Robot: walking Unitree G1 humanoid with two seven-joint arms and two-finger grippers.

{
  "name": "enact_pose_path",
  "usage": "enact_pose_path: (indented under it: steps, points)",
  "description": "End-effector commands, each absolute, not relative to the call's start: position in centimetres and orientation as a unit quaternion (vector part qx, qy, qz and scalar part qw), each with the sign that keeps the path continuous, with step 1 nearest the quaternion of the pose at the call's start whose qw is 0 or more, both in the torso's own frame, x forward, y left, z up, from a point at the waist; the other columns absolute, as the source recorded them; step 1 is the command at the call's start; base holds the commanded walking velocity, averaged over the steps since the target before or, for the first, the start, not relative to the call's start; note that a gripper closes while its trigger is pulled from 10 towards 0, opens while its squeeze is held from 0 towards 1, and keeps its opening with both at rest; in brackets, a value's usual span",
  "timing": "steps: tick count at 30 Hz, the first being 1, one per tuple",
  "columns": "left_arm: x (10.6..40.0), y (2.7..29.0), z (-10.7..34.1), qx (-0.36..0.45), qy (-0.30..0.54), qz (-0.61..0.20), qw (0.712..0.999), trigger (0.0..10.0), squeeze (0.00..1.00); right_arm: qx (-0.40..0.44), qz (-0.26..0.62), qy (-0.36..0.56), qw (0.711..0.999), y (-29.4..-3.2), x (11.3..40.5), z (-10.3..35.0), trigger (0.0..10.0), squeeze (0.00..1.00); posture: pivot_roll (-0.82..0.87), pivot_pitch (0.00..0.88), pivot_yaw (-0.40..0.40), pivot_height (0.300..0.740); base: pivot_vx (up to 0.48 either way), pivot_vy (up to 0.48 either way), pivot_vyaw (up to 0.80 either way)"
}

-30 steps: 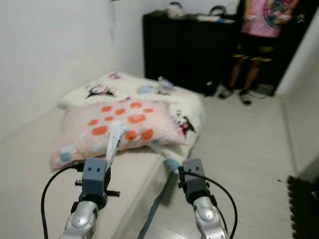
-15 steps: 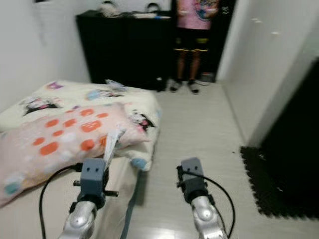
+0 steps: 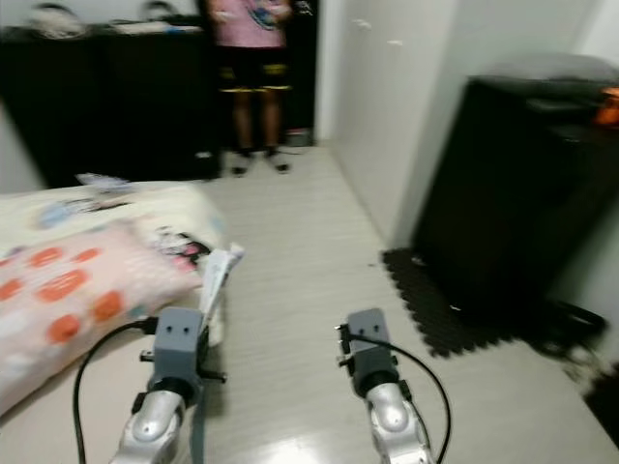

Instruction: Clean up the room

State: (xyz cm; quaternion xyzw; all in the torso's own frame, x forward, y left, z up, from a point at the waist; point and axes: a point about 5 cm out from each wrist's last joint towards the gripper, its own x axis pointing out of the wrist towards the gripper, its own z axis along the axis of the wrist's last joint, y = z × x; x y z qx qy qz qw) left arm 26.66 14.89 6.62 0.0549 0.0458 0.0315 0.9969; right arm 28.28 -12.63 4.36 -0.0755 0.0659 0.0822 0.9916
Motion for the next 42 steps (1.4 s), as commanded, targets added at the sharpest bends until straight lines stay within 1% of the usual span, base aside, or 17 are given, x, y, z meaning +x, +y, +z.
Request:
enact_pose_path:
  steps: [1,42]
  points:
    - [26.52,14.81,6.32,0.058,0.053,0.029,0.996,10.0,0.00,-0.073,0.077,0.073,0.992,-13.01,28.17,4.14,10.0,0.00,-0.02,0.088,-0.007,0.740,0.000,0.000,-0.80]
    - [26.41,15.10,6.36,0.061,0.054,0.030,0.996,10.0,0.00,-0.072,0.080,0.078,0.991,-12.92,28.04,3.98,10.0,0.00,-0.02,0.092,-0.010,0.740,0.000,0.000,-0.80]
